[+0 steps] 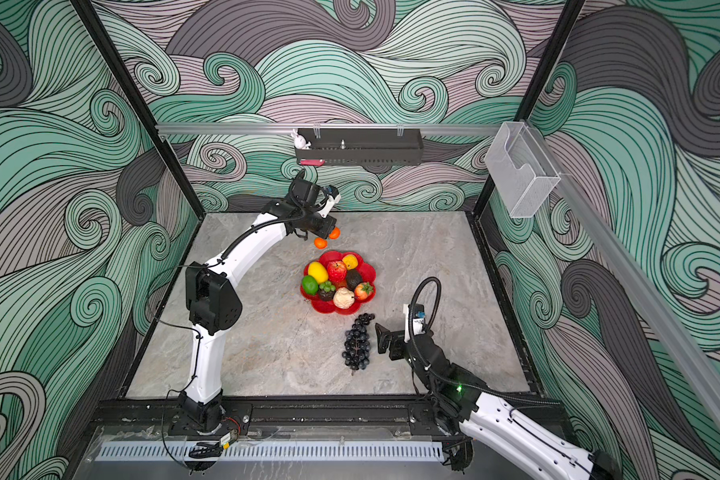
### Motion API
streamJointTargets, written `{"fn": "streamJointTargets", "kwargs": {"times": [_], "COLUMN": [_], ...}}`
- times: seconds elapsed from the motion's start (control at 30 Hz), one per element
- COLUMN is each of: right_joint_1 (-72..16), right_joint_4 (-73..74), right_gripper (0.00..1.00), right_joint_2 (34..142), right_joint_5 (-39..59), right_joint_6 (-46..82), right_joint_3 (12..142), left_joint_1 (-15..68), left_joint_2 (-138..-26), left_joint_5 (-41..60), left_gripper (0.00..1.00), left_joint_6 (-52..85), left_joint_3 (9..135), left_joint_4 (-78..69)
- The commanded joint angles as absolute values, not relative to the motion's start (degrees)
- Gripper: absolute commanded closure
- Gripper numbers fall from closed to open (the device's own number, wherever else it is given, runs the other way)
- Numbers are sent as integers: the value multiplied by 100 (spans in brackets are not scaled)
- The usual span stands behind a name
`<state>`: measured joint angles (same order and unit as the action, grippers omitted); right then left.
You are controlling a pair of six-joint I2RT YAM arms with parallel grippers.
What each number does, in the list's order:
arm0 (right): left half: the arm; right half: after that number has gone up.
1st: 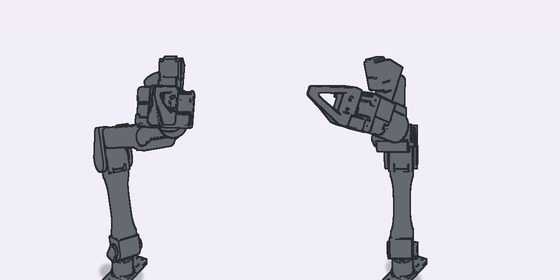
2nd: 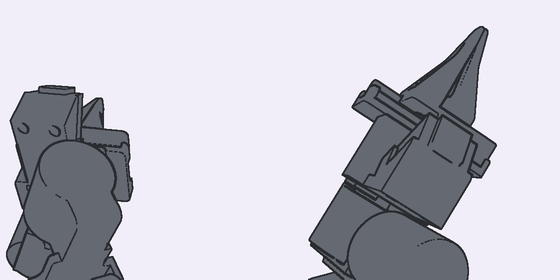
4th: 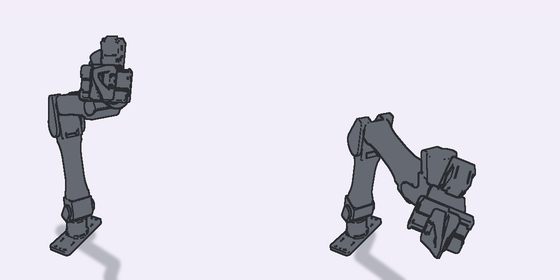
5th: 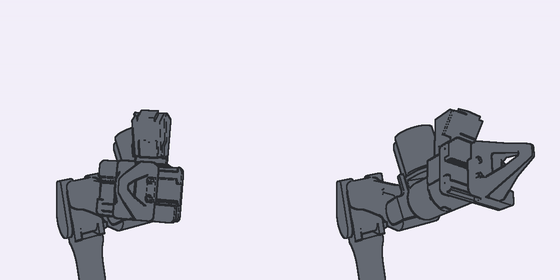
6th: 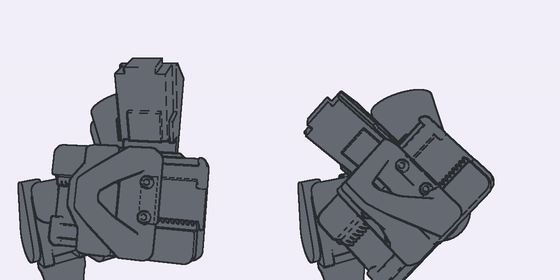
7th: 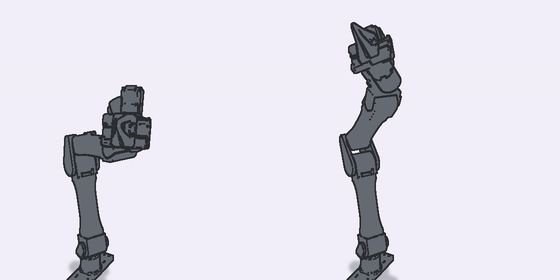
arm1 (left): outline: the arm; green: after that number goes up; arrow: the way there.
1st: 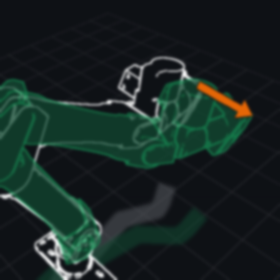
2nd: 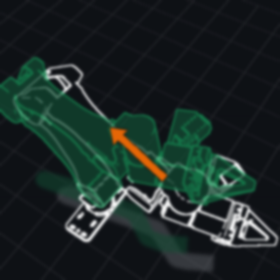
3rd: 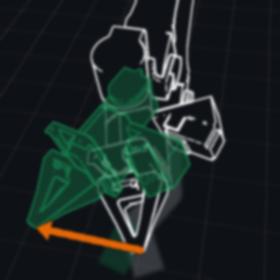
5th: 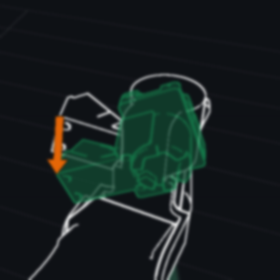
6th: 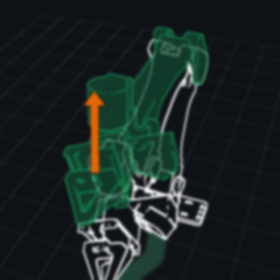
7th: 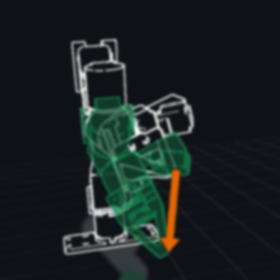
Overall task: Place and organize the fake fruits in the fruit bowl
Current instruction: 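Lift the tomatoes and carry them over the red bowl with the left gripper, then lower the tomatoes into the bowl and open the left gripper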
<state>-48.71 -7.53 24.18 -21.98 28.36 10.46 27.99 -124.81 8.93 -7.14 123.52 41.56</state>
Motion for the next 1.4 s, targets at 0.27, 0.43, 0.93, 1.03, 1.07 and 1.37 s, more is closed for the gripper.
{"fn": "streamJointTargets", "kwargs": {"times": [0.27,0.43,0.93,1.03,1.07,1.37], "right_joint_1": [-4801,-4780,-4729,-4717,-4720,-4698], "right_joint_4": [-690,-667,-650,-655,-650,-610], "right_gripper": [0,0,0,0,0,0], "right_joint_2": [2520,2566,2575,2577,2577,2575], "right_joint_5": [-2232,-2216,-2162,-2153,-2154,-2066], "right_joint_6": [2857,2852,2859,2857,2857,2849], "right_joint_3": [958,965,950,954,958,944], "left_joint_1": [2842,2848,2874,2875,2875,2874], "left_joint_2": [-13190,-13367,-13628,-13671,-13678,-13796], "left_joint_5": [1265,1342,1433,1425,1417,1470], "left_gripper": [100,100,99,99,99,95], "left_joint_6": [-1487,-1518,-1645,-1637,-1635,-1609], "left_joint_3": [13030,13095,13017,13021,13014,13091], "left_joint_4": [4567,4658,4700,4687,4685,4900]}}
